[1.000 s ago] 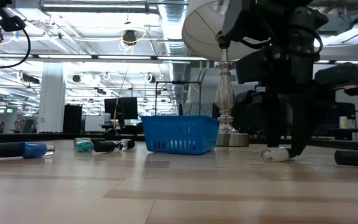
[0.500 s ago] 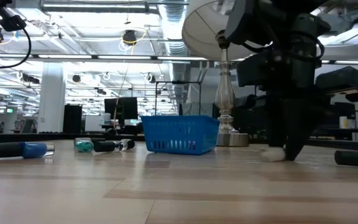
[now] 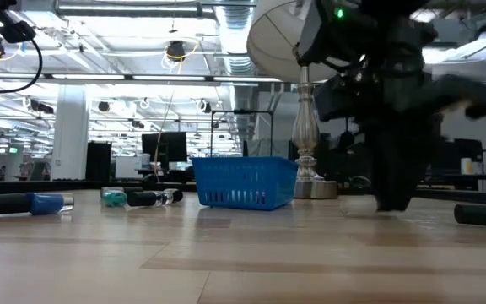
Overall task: Pick & Place Nail Polish
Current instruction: Put the white nail polish into the blue basket
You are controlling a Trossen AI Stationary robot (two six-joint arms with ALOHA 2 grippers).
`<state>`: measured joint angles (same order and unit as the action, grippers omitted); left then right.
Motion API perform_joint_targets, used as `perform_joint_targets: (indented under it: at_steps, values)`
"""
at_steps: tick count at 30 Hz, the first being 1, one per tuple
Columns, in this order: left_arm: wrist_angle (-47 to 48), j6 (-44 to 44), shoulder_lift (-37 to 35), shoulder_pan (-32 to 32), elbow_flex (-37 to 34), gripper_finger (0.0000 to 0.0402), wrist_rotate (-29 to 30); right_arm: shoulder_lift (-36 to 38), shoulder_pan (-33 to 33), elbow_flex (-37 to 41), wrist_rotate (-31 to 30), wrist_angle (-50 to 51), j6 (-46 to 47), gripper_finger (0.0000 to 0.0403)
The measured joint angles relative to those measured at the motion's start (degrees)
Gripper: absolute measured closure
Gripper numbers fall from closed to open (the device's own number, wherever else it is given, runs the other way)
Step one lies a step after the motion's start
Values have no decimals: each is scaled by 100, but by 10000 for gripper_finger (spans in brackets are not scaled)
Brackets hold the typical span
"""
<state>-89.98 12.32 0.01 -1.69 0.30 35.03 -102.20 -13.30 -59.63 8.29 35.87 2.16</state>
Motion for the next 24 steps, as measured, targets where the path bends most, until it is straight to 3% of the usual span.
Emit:
perform_joint_targets:
  at_steps: [8, 12, 17, 24]
  values:
    - [0, 0, 0, 0, 0, 394, -2, 636, 437, -669, 47, 277, -58, 360]
    - [-2, -2, 0, 0, 2, 394, -4, 732, 962, -1057, -548, 280, 256, 360]
    - [-1, -4, 0, 0, 85, 394, -6, 237, 1590, -1755, -967, 457, 596, 360]
    - [-2, -4, 2, 0, 270, 394, -17, -942, 1834, -2689, -979, 1419, 465, 360]
